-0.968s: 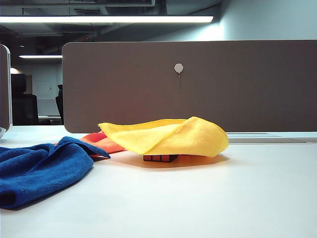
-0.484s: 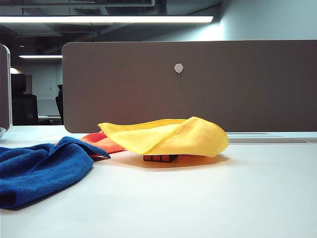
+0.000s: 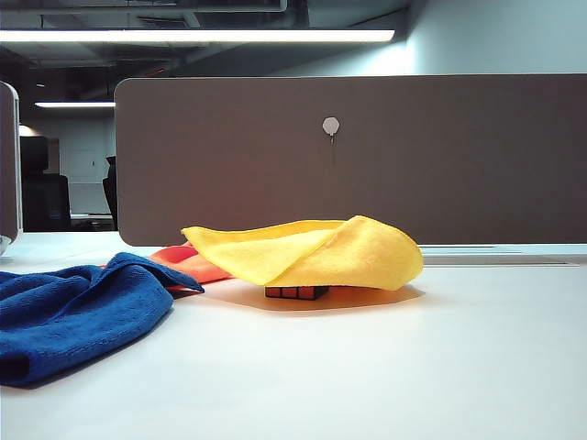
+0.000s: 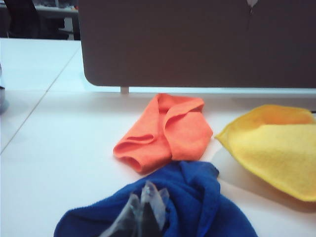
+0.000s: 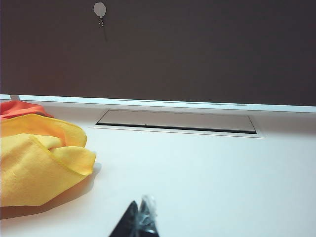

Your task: Pick up a rag that is the same color as the top surface of the Rubik's Cube and cover the cube with it.

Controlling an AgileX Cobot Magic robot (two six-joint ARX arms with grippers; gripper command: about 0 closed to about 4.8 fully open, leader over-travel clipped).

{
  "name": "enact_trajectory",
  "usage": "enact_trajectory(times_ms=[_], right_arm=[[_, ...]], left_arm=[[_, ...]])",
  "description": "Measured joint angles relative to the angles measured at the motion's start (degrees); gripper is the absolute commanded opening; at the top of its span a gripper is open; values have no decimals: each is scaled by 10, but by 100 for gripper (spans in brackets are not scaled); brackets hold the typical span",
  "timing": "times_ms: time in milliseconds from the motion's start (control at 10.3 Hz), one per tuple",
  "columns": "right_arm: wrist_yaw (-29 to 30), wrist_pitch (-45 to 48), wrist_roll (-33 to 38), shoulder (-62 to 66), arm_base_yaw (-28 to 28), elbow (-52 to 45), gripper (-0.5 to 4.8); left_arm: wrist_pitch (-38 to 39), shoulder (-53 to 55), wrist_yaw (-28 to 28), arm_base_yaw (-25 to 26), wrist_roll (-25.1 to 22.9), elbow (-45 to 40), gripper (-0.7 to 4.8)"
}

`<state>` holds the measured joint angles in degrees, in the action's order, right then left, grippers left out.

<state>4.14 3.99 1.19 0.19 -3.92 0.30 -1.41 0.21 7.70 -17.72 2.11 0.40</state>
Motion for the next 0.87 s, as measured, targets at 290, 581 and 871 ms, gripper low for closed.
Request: enact_trajectory(times_ms=[290, 581, 871], right_arm=[[5, 0, 0, 0, 0, 0, -5], [5, 0, 0, 0, 0, 0, -5], [13, 0, 0, 0, 0, 0, -5]], left_arm=[[-10, 0, -1, 0, -13, 0, -6], [-16, 0, -1, 0, -25, 0, -6], [-39, 0, -1, 0, -30, 0, -6]])
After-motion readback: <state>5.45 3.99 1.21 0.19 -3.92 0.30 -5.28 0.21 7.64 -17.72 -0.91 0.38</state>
